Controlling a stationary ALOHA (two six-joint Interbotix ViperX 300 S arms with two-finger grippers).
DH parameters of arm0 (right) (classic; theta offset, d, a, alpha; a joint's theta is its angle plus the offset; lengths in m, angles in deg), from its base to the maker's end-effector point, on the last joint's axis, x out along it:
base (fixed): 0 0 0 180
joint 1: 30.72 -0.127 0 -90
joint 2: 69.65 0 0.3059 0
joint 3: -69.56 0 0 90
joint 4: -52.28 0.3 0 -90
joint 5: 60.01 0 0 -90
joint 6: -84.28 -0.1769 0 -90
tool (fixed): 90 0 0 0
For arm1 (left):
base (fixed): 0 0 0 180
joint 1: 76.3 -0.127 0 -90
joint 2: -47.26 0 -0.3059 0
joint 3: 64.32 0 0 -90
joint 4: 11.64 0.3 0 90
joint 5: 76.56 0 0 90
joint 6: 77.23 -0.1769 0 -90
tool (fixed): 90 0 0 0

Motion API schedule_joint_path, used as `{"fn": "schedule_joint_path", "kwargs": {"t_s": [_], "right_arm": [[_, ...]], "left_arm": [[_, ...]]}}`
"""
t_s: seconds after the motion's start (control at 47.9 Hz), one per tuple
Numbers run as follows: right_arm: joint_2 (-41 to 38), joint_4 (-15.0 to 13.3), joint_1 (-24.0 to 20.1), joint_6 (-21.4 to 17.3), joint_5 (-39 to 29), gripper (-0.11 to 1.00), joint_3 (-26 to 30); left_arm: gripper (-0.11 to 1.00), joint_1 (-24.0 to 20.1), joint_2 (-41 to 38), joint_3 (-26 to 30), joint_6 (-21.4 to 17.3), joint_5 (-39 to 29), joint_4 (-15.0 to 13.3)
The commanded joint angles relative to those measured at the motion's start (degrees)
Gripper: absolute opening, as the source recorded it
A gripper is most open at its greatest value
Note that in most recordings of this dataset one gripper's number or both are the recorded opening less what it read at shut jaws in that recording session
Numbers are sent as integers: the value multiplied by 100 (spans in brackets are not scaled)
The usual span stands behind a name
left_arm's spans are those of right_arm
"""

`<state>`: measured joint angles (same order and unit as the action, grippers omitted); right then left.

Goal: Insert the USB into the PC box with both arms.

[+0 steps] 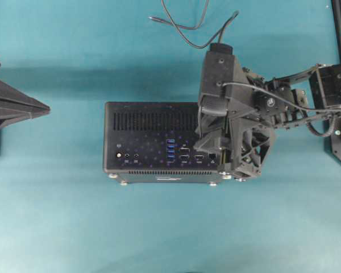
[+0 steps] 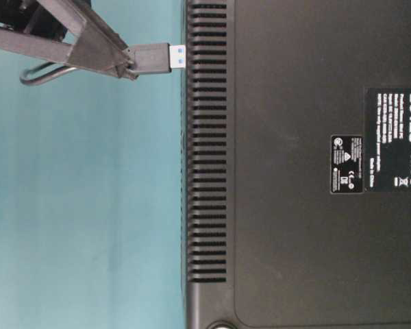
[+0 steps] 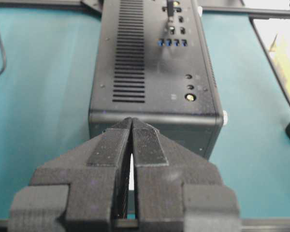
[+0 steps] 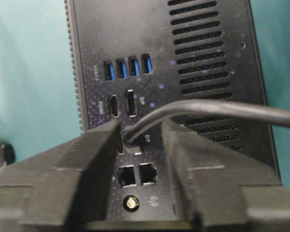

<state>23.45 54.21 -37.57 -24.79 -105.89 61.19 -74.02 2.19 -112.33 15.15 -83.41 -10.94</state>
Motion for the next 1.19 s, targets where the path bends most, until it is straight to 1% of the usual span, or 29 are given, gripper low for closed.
{"fn": "schedule_joint_path", "kwargs": {"t_s": [0.0,0.167,0.271,0.501,0.668,0.752,0.856,1.044,1.169], "right_arm": [[53,18,-26,9,26,35,158],[53,35,-44,0,0,18,176],[62,26,-35,-9,-35,12,237],[62,9,-44,26,-202,10,334],[53,-35,-44,132,-229,9,475],[53,-149,-44,167,-299,8,571],[35,-387,-53,167,-299,8,677],[-53,-1011,-220,158,-281,8,712],[-185,-1327,-299,149,-246,8,756]], "left_arm": [[0,9,-9,79,9,26,9],[0,9,0,79,26,35,9],[0,9,0,70,79,35,18],[0,0,0,62,105,35,18],[0,0,0,62,105,35,18],[0,0,0,62,105,26,9],[0,0,9,62,105,35,9],[0,0,18,70,114,35,9],[0,0,35,105,123,35,9]]}}
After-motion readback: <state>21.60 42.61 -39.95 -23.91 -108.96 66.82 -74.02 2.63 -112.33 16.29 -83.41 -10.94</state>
